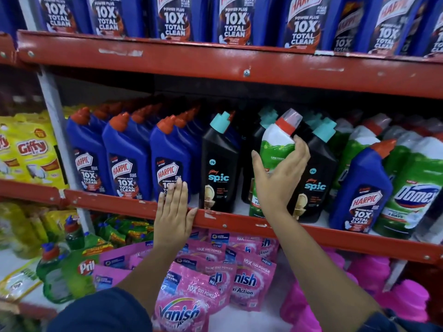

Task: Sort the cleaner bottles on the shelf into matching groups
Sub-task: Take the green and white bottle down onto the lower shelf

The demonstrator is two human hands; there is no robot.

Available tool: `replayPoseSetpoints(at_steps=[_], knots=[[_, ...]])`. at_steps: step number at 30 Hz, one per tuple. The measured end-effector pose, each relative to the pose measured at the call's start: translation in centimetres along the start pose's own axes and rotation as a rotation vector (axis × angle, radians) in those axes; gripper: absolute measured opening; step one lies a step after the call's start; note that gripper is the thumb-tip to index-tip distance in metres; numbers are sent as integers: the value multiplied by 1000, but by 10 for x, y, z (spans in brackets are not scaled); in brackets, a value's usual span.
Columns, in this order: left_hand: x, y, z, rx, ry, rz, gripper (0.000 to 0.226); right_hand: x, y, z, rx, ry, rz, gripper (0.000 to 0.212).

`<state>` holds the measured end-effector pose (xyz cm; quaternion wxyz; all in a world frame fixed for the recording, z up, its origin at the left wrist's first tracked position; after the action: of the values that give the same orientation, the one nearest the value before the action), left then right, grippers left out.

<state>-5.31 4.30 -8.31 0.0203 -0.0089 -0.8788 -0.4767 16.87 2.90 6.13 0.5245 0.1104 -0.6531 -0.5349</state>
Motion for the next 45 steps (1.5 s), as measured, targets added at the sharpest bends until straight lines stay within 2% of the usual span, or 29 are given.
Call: replayPoseSetpoints(at_steps=[8, 22, 26, 34, 39, 45], knots=[[1, -2, 9, -107, -59, -3, 57, 4, -3, -2, 31, 61, -63, 71], [0, -5, 6, -87, -63, 3, 56, 60, -16, -51, -20, 259, -32, 71], [1, -7, 10, -84, -48, -10, 59, 50, -51, -62, 46, 199, 42, 68], [2, -5, 16, -235, 27, -3, 57, -11, -143, -75, 188, 115, 303, 68], [1, -5, 18, -306, 50, 20, 57, -51, -194, -80, 226, 45, 419, 66], [2, -5, 19, -317, 99, -12, 57, -86, -228, -79, 278, -34, 526, 65]])
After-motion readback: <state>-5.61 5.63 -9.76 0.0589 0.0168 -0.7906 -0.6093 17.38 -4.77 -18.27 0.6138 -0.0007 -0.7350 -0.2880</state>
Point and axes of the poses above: each hand's wrist, its own y-axis towards the middle knuckle, its own z-axis out of the palm, x = y × z, the point moved 4 cm from there along y, towards the middle knuckle, and after that the axes turned 14 degrees about y, right-handed, at the moved point
